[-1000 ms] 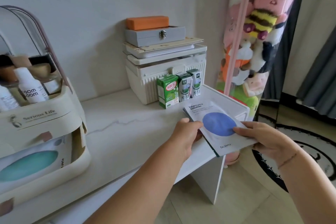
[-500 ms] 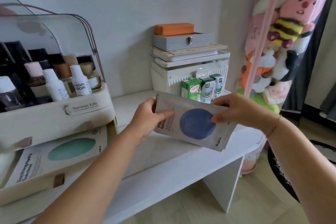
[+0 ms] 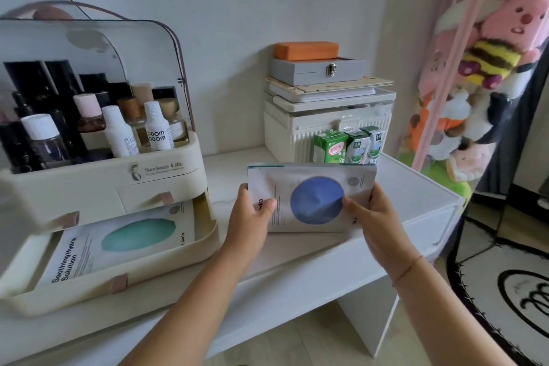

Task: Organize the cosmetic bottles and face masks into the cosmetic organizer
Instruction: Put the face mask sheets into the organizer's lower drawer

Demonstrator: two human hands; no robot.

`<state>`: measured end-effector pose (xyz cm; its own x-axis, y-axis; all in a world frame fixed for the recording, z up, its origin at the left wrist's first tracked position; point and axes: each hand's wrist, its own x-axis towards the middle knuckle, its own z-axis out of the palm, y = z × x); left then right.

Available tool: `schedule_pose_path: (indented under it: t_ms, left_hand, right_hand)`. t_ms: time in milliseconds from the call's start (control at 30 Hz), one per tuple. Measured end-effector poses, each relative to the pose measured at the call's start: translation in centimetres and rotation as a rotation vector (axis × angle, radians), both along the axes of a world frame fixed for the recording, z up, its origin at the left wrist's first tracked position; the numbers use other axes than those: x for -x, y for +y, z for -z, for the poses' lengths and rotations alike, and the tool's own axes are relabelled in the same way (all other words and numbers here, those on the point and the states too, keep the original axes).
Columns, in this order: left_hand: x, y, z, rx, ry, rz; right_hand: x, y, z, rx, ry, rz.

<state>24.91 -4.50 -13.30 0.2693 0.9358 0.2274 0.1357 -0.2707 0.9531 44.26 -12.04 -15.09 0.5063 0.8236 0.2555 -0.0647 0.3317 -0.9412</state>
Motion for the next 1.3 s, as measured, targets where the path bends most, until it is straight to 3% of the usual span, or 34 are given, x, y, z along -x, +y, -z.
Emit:
schedule_pose_path:
  t_ms: [300,433,567,767,867,1100,1300]
  left_hand:
    - [1.2,-0.6,0.9,-0.034,0.148,-0.067]
    - [3.4,-2.4,-1.5,-0.226,0.033,-0.164]
    - [8.7,-3.4,-3.0,-0.255,-0.065,-0.295]
    - [18.3,-2.4,-2.7,-0.288,0.169,-0.627]
    - [21.8,-2.9,-2.3,-0.287,0.299,-0.603]
    - [25.0,-4.5,-2.0,-0.216,0.229,-0.459]
    - [26.7,-3.2,-2.1,-0.192,0.328,-0.405]
  right_hand:
    - [2.0,-0.3,-0.4,0.123,-0.209,0.147]
    - [4.3,-1.0,-2.9,0.052,-0.32,0.23]
    - [8.7,-0.1,-5.1,0.17,-0.49,0.226]
    - [17.9,2.9,-3.8,0.274,-0.468,0.064]
    - [21.0,3.0,-2.8,0.262,-0.586,0.007]
    - [22.3,1.6,-3.6,0.226,-0.823,-0.152]
    - [22.0,2.4,-5.5,0.243,-1.155,-0.284]
